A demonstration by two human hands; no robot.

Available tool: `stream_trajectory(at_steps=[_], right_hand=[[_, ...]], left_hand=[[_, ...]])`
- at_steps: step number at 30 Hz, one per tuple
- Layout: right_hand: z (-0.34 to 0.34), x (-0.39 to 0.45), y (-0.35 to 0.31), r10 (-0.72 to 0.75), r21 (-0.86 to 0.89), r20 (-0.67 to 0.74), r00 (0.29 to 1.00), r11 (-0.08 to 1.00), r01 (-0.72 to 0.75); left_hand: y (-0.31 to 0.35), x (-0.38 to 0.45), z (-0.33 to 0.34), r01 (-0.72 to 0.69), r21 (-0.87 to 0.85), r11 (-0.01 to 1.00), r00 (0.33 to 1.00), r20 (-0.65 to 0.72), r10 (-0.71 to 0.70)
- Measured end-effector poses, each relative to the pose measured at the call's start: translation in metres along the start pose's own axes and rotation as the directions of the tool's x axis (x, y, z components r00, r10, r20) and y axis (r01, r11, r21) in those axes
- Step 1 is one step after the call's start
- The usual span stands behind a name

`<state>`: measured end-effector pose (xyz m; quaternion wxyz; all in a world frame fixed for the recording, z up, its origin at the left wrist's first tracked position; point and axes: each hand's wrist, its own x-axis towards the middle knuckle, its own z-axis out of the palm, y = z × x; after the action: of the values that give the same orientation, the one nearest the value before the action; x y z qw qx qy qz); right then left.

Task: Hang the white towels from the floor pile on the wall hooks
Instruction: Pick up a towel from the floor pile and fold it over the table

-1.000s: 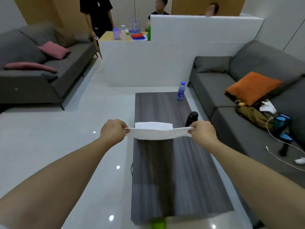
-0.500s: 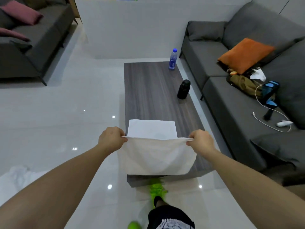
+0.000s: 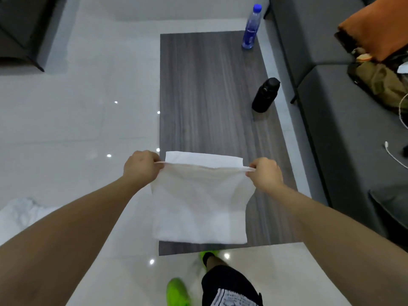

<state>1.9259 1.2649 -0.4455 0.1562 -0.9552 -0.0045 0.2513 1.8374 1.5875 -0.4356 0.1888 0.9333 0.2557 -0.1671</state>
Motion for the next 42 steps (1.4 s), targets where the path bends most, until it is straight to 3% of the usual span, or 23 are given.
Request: stream_trajectory(at_steps=[3, 5, 10, 15, 20, 24, 27, 31, 34, 37, 42], right_hand=[[0.009, 0.044, 0.004, 0.017, 0.056, -0.062, 0.998, 0.998, -0.013], [0.021, 0.061, 0.011, 0.058, 0.100, -0.057, 0.997, 0.994, -0.052], [0.070, 0.059, 0.044, 0.160, 0.143, 0.145, 0.976, 0.973, -0.180], [0.125, 0.033, 0.086, 0.306, 0.141, 0.338, 0.890, 0.918, -0.370], [0.176, -0.002, 0.117, 0.442, 0.146, 0.402, 0.802, 0.834, -0.532], [0.203, -0.023, 0.128, 0.462, 0.238, 0.416, 0.783, 0.776, -0.584], [0.215, -0.034, 0.129, 0.440, 0.354, 0.438, 0.784, 0.717, -0.600], [0.223, -0.041, 0.130, 0.450, 0.420, 0.448, 0.772, 0.657, -0.626], [0.223, -0.046, 0.130, 0.468, 0.414, 0.556, 0.687, 0.561, -0.717], [0.219, -0.056, 0.123, 0.444, 0.439, 0.626, 0.641, 0.479, -0.761], [0.205, -0.080, 0.099, 0.434, 0.629, 0.513, 0.741, 0.397, -0.668]], left_hand=[[0.007, 0.039, 0.009, 0.028, -0.065, 0.997, 0.996, -0.083, -0.033], [0.007, 0.051, 0.023, 0.054, -0.052, 0.997, 0.997, -0.058, -0.058], [-0.011, 0.038, 0.083, 0.169, -0.010, 0.985, 0.975, 0.147, -0.166], [-0.038, -0.003, 0.146, 0.351, -0.035, 0.936, 0.899, 0.292, -0.326], [-0.061, -0.037, 0.190, 0.579, -0.116, 0.807, 0.790, 0.328, -0.519], [-0.076, -0.047, 0.212, 0.679, -0.098, 0.728, 0.708, 0.353, -0.612], [-0.087, -0.050, 0.222, 0.737, -0.175, 0.653, 0.654, 0.430, -0.622], [-0.097, -0.051, 0.226, 0.826, -0.333, 0.455, 0.564, 0.515, -0.646], [-0.101, -0.058, 0.224, 0.861, -0.356, 0.363, 0.509, 0.585, -0.632], [-0.102, -0.069, 0.219, 0.861, -0.383, 0.336, 0.509, 0.631, -0.586], [-0.099, -0.091, 0.191, 0.776, -0.539, 0.329, 0.622, 0.566, -0.540]])
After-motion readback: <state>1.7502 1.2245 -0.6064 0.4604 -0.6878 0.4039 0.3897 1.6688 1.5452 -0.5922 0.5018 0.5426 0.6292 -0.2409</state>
